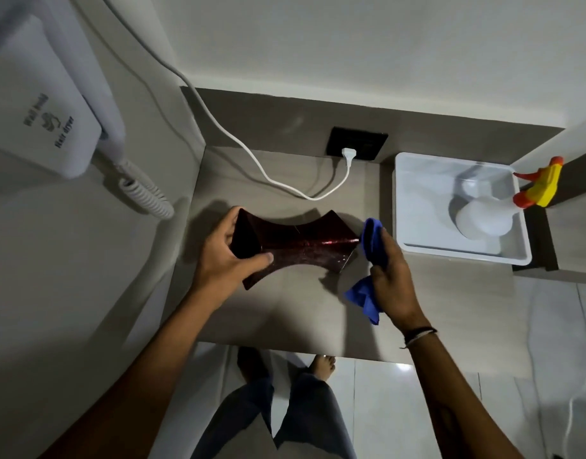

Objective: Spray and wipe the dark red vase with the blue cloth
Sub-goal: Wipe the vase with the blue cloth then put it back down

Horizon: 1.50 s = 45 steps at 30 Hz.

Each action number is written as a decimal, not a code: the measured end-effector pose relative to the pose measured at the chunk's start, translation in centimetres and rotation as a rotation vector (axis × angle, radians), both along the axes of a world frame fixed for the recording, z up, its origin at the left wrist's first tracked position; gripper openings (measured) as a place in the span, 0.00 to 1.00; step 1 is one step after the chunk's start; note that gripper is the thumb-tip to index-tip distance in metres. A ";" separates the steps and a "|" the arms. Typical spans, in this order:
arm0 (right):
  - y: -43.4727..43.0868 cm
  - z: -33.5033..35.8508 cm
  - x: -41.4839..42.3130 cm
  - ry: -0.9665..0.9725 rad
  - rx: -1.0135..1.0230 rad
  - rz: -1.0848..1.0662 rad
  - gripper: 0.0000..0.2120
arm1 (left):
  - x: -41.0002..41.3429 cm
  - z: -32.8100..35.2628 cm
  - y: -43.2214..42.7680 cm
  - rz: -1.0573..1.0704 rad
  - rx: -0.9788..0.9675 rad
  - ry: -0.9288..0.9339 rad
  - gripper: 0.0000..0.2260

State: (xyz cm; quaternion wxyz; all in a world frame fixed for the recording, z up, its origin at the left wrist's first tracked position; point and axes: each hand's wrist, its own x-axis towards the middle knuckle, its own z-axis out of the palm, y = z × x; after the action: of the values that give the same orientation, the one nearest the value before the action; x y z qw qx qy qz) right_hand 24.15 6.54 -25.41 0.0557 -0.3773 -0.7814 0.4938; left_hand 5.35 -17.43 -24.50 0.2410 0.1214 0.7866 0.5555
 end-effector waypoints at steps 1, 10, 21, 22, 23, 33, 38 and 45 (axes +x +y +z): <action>0.4 -0.1 0.2 0.037 -0.105 -0.067 0.40 | -0.1 -0.2 0.6 0.042 0.021 -0.068 0.38; 1.1 -0.4 -0.4 0.142 -0.396 -0.242 0.37 | -0.3 0.0 4.1 -0.063 -0.066 -0.324 0.41; -3.5 -0.2 -0.7 0.148 0.230 -0.015 0.42 | 1.3 -1.7 2.6 -0.263 -0.196 0.227 0.49; -4.8 0.2 -0.8 0.164 0.225 0.090 0.41 | 1.3 -1.4 2.9 -0.263 -0.189 0.272 0.47; -6.2 0.5 -1.0 0.182 0.233 0.205 0.40 | 1.3 -1.2 3.1 -0.265 -0.181 0.293 0.46; -3.4 -0.5 0.5 -0.129 0.464 0.334 0.48 | 2.8 1.3 3.3 -0.310 -0.305 0.472 0.50; -7.2 1.6 -1.1 0.190 0.230 0.414 0.49 | 3.3 2.1 4.6 -0.317 -0.304 0.571 0.46; -2.8 -0.6 0.6 -0.081 0.386 0.357 0.48 | 2.6 2.4 3.9 -0.336 -0.309 0.531 0.46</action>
State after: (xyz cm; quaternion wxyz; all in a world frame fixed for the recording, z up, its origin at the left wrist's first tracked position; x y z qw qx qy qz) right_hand 24.78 3.69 -26.00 0.0073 -0.2354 -0.9169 0.3222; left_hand 7.92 -13.57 -22.11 0.1316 0.3514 0.8655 0.3318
